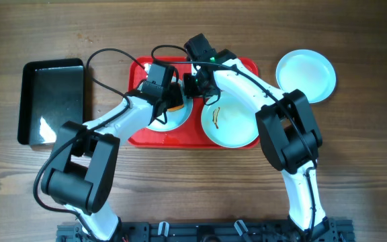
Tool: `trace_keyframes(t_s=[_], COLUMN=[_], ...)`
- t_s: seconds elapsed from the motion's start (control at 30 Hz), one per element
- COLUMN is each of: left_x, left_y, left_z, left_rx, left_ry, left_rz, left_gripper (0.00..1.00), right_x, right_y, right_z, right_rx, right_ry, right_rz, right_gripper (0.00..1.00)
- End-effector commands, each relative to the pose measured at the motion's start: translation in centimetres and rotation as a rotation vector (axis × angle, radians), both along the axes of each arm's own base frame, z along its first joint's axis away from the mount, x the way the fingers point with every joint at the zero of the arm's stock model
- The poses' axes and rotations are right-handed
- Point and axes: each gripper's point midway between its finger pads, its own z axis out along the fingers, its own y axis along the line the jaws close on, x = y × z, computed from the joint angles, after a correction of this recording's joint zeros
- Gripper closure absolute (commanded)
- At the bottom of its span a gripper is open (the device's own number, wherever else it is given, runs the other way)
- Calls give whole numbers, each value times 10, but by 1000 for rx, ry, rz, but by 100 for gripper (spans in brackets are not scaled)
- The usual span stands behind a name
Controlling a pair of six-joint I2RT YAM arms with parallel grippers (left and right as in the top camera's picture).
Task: Clean dirty plates on tray and stack at the side
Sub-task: 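Scrub the plate center with the sponge in the left gripper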
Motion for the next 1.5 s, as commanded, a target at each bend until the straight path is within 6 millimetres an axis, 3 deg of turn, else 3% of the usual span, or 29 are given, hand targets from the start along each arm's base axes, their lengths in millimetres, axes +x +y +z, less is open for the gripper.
trace_keyframes(t_s=[0.0, 0.27, 0.57, 0.67, 0.93, 1.03, 1.13, 1.23, 1.37, 1.47], left_x=[-4, -6, -6, -5, -15, -14, -10, -2, 9, 11], left_y=[1, 2, 0, 14, 75, 85, 84, 76, 44, 24], left_z=[-6, -8, -7, -9, -12, -8, 3, 26, 54, 59], left_rx=[1, 5, -2, 67, 405, 461, 448, 404, 223, 121], left_ry=[23, 34, 33, 25, 33, 17, -11, -70, -141, -150], left_rz=[14, 14, 9, 49, 133, 161, 168, 171, 110, 55], left_gripper=[96, 96, 96, 96, 96, 96, 96, 96, 96, 96], right_x=[0, 3, 5, 4, 4, 4, 4, 4, 4, -2], right_y=[-3, -2, -8, -8, -8, -8, -8, -8, -6, 3], right_z=[4, 4, -5, -6, -6, -6, -6, -6, -5, -3], right_rx=[-5, 1, -35, -36, -36, -36, -36, -36, -34, 5], right_ry=[-25, -35, -32, -32, -32, -31, -31, -31, -38, -41], right_rz=[-5, -14, -48, -48, -48, -47, -47, -47, -11, 98], right_gripper=[71, 96, 96, 96, 96, 96, 96, 96, 96, 96])
